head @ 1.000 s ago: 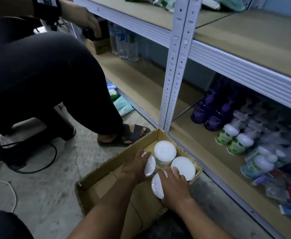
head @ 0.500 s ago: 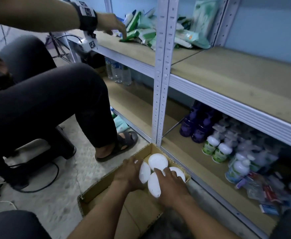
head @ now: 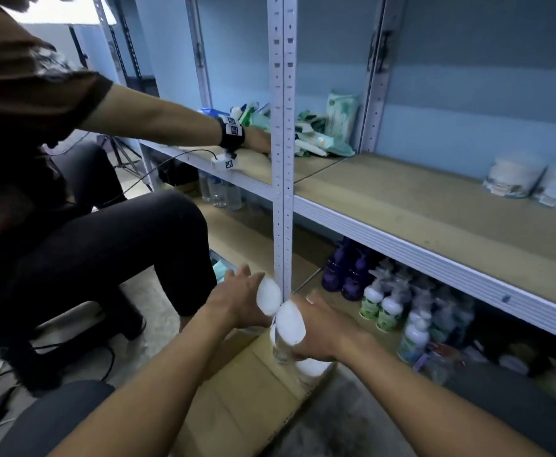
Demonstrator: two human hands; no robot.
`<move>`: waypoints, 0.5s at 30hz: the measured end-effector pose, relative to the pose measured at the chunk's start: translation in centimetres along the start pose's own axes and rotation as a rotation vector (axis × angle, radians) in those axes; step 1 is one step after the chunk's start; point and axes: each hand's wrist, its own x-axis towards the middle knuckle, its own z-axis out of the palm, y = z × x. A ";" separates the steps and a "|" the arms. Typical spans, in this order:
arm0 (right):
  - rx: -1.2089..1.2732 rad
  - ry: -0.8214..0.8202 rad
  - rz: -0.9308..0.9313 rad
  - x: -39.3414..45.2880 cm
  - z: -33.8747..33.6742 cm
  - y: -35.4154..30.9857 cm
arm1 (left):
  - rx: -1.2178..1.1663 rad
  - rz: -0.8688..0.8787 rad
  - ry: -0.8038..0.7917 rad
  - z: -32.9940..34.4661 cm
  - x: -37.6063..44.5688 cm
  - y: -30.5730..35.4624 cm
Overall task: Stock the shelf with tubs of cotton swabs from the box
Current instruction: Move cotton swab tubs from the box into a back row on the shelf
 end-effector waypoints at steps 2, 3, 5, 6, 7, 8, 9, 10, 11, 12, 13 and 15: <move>-0.012 0.009 -0.008 -1.5 -2.4 0.0 | -0.018 0.023 0.027 -2.0 -0.9 0.7; -0.016 0.017 -0.012 -2.3 -3.5 0.1 | -0.019 0.036 0.037 -3.0 -1.3 1.0; -0.008 0.032 -0.013 -3.7 -5.6 0.3 | -0.010 0.062 0.058 -4.7 -2.0 1.6; -0.001 0.032 -0.009 -4.4 -6.6 0.4 | -0.006 0.072 0.067 -5.6 -2.3 2.0; 0.001 0.030 -0.005 -5.0 -7.5 0.6 | -0.005 0.080 0.075 -6.4 -2.5 2.3; -0.005 0.032 0.000 -5.6 -8.4 0.8 | -0.002 0.089 0.081 -7.2 -2.7 2.8; -0.016 0.042 0.006 -6.2 -9.3 1.0 | -0.004 0.099 0.083 -8.0 -2.7 3.3; -0.026 0.058 0.014 -6.8 -10.2 1.1 | -0.003 0.112 0.086 -8.8 -2.8 3.8; -0.034 0.078 0.025 -7.3 -11.0 1.3 | 0.004 0.122 0.090 -9.5 -2.8 4.4; -0.040 0.096 0.040 -7.8 -11.8 1.6 | 0.016 0.132 0.092 -10.3 -2.8 5.1; -0.043 0.118 0.053 -8.4 -12.7 1.8 | 0.028 0.144 0.096 -11.0 -2.9 5.8; -0.041 0.170 0.076 -9.6 -14.3 2.4 | 0.045 0.176 0.111 -12.3 -3.0 7.4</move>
